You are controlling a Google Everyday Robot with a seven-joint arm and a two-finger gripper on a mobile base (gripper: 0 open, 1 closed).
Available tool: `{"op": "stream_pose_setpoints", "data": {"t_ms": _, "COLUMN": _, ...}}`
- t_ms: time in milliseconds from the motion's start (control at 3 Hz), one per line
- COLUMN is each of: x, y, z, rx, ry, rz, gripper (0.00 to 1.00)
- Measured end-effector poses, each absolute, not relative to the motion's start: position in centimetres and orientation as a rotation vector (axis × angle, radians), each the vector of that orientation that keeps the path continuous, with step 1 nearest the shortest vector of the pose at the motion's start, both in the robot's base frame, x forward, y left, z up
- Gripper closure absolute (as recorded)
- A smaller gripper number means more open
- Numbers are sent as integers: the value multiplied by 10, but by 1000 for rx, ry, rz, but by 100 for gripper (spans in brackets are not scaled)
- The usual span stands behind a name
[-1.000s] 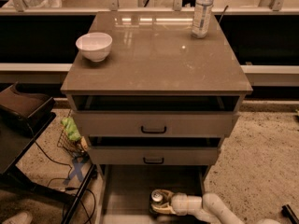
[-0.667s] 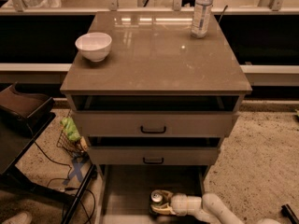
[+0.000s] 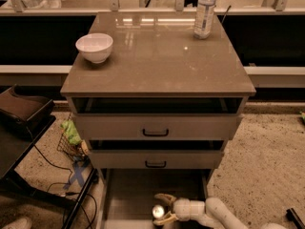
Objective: Place green can into bottom drawer
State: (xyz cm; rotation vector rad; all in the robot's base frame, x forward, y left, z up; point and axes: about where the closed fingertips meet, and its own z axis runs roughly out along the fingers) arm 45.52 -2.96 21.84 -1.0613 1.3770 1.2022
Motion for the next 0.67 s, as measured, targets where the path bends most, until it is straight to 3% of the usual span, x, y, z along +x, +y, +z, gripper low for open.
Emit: {"op": "stream_pose_setpoints", "data": {"t_ms": 667, "x": 455, "y": -28, "z": 218, "rx": -1062, "ry": 1375, "rz": 1205, "gripper": 0}}
